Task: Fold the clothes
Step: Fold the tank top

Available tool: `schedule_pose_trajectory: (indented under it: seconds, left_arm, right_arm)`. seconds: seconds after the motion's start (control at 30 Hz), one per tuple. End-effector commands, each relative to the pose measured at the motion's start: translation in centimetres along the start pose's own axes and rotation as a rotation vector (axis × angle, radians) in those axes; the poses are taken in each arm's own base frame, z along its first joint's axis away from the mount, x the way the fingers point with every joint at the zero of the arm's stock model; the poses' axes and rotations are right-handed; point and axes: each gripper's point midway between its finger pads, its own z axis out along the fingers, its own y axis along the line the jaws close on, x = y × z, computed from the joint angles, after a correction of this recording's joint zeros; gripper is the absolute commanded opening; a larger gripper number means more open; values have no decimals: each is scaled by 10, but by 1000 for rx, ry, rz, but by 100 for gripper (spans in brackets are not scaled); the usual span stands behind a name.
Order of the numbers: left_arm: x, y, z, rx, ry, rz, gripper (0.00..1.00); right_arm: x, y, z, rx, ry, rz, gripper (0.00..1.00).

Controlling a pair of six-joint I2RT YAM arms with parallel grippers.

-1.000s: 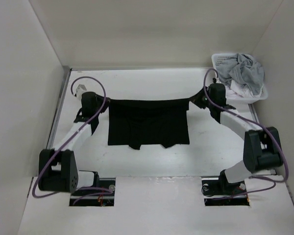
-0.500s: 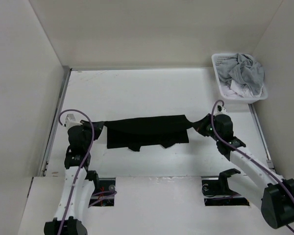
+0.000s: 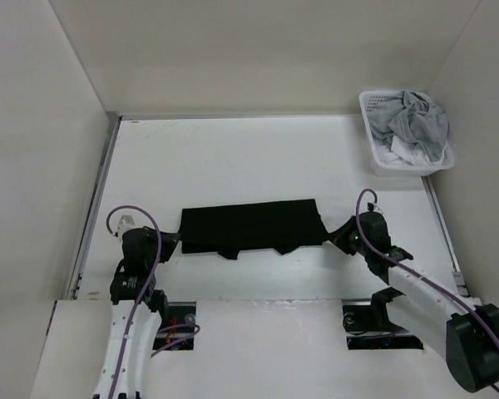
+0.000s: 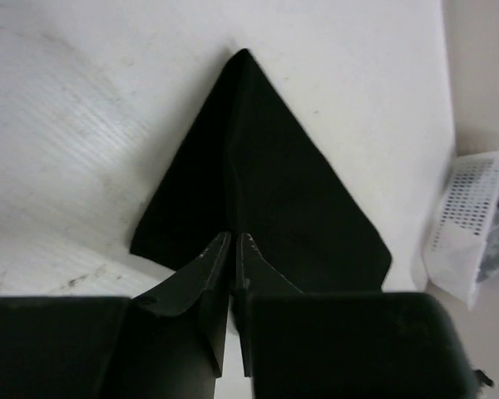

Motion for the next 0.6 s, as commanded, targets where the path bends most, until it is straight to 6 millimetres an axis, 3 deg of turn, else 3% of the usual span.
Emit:
schedule_pose_trajectory:
  seconds: [0.0, 0.13, 0.3, 0.37, 0.47, 0.57]
  left_arm:
    - [-13, 5, -9, -73, -75, 20, 7]
    - [-24, 2, -21, -90, -148, 64, 20]
    - [-46, -22, -35, -24, -265, 128, 22]
    - [-35, -39, -24, 11, -199, 179, 21]
    - [0, -60, 4, 49, -60, 240, 21]
    - [31, -77, 30, 88, 8, 288, 23]
  right_arm:
    - [-12, 3, -1, -6, -52, 29, 7]
    - [-15, 3, -1, 1, -62, 18, 15]
    - [-23, 5, 2, 17, -88, -13, 35]
    - [-30, 6, 4, 29, -108, -40, 41]
    - [-39, 14, 10, 12, -117, -84, 52]
    - [-36, 26, 21, -11, -66, -99, 53]
